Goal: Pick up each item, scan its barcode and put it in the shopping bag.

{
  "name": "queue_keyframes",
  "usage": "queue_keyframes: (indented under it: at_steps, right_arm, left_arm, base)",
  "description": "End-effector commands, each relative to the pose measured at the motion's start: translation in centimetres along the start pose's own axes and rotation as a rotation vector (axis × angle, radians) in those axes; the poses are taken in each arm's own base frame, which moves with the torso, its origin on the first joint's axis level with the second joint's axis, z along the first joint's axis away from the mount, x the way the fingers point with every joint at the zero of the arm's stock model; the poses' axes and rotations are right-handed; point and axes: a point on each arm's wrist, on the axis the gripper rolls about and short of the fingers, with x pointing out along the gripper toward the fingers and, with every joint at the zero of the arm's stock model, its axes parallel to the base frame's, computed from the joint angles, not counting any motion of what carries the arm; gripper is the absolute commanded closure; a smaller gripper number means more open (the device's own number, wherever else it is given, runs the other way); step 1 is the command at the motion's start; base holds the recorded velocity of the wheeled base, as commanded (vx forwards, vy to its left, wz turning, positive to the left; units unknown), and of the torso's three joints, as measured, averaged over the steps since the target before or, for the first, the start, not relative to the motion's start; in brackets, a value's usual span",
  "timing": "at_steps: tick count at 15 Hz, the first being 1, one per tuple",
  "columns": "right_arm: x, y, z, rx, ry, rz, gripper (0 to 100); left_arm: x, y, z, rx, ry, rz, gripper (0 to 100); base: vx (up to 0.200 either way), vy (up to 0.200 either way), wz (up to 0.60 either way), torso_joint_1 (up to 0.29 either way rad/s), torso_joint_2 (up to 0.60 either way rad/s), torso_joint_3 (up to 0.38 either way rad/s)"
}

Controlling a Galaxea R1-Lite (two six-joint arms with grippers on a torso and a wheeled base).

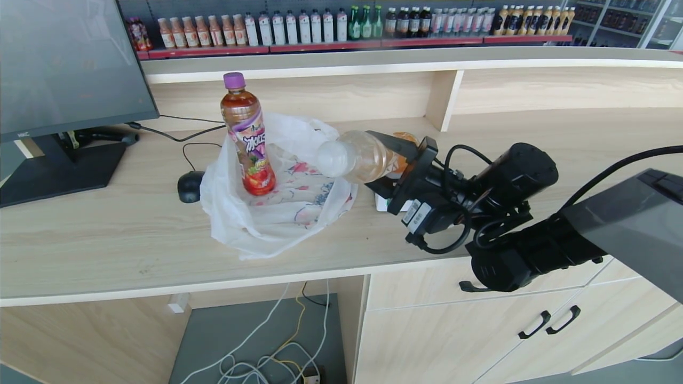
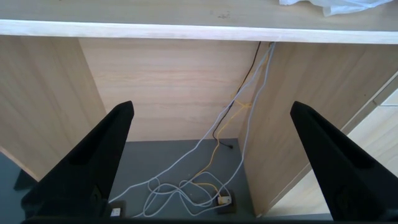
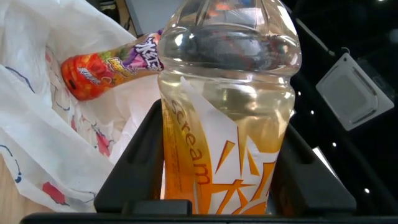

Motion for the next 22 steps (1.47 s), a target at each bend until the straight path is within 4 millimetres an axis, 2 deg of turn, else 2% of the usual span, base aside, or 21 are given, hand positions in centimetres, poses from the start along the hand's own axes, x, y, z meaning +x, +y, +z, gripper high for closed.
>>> queue_keyframes:
  at_steps: [1, 3, 7, 12, 17, 20, 22]
  right_arm:
    - [0.6, -0.9, 0.9, -0.004, -0.02, -0.02, 100]
    - [1.2, -2.4, 2.0, -0.005, -0.034, -0.055, 100]
    - [2.9, -5.4, 5.6, 0.053, -0.033, -0.161, 100]
    - [2.2, -7.9, 8.3, 0.219, 0.091, -0.274, 100]
    - [1.2, -8.8, 10.3, 0.514, 0.266, -0.435, 100]
    - [0.1, -8.5, 10.8, 0.766, 0.321, -0.514, 100]
    - [-1.0, -8.6, 10.4, 0.878, 0.327, -0.541, 100]
  left_arm:
    - [0.0, 0.0, 0.0, 0.0, -0.001, 0.002, 0]
    - [0.0, 0.0, 0.0, 0.0, -0.001, 0.002, 0]
    - [0.0, 0.0, 0.0, 0.0, 0.0, 0.0, 0]
    - [0.0, 0.0, 0.0, 0.0, -0.001, 0.0, 0]
    - [0.0, 0.0, 0.0, 0.0, -0.001, 0.002, 0]
    - [0.0, 0.0, 0.0, 0.0, -0.001, 0.0, 0]
    - [0.0, 0.0, 0.0, 0.0, -0.001, 0.0, 0]
  base:
    - [0.0, 0.0, 0.0, 0.0, 0.0, 0.0]
    - [0.0, 0.0, 0.0, 0.0, 0.0, 0.0]
    - [0.0, 0.0, 0.0, 0.0, 0.0, 0.0]
    - [0.0, 0.0, 0.0, 0.0, 0.0, 0.0]
    - [0.0, 0.0, 0.0, 0.0, 0.0, 0.0]
    - [0.0, 0.0, 0.0, 0.0, 0.0, 0.0]
    - [0.0, 0.0, 0.0, 0.0, 0.0, 0.0]
